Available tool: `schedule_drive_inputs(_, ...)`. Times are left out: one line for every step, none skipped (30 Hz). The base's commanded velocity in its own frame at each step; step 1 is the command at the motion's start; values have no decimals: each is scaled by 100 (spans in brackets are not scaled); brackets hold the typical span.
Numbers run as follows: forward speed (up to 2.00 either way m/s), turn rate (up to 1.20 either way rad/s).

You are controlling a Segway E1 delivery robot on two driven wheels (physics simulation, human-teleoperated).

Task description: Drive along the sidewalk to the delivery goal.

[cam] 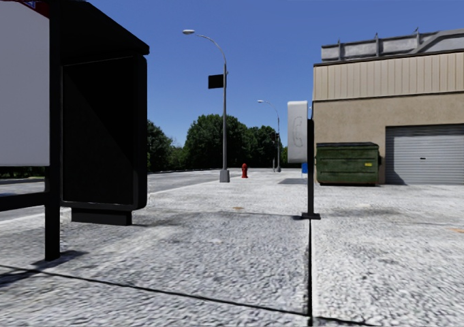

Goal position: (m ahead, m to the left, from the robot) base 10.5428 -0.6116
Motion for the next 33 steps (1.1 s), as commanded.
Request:
schedule_drive_inputs(200,0)
schedule_drive_inputs(200,0)
schedule_drive_inputs(200,0)
schedule_drive_inputs(200,0)
schedule_drive_inputs(200,0)
schedule_drive_inputs(200,0)
schedule_drive_inputs(200,0)
schedule_drive_inputs(200,0)
schedule_drive_inputs(200,0)
schedule_drive_inputs(200,0)
schedule_drive_inputs(200,0)
schedule_drive_inputs(200,0)
schedule_drive_inputs(200,0)
schedule_drive_inputs(200,0)
schedule_drive_inputs(200,0)
schedule_drive_inputs(200,0)
schedule_drive_inputs(200,0)
schedule_drive_inputs(200,0)
schedule_drive_inputs(200,0)
schedule_drive_inputs(200,0)
schedule_drive_inputs(200,0)
schedule_drive_inputs(200,0)
schedule_drive_inputs(200,0)
schedule_drive_inputs(200,0)
schedule_drive_inputs(200,-3)
schedule_drive_inputs(200,-3)
schedule_drive_inputs(200,-16)
schedule_drive_inputs(200,-28)
schedule_drive_inputs(200,-34)
schedule_drive_inputs(200,-34)
schedule_drive_inputs(200,-35)
schedule_drive_inputs(200,-36)
schedule_drive_inputs(200,-36)
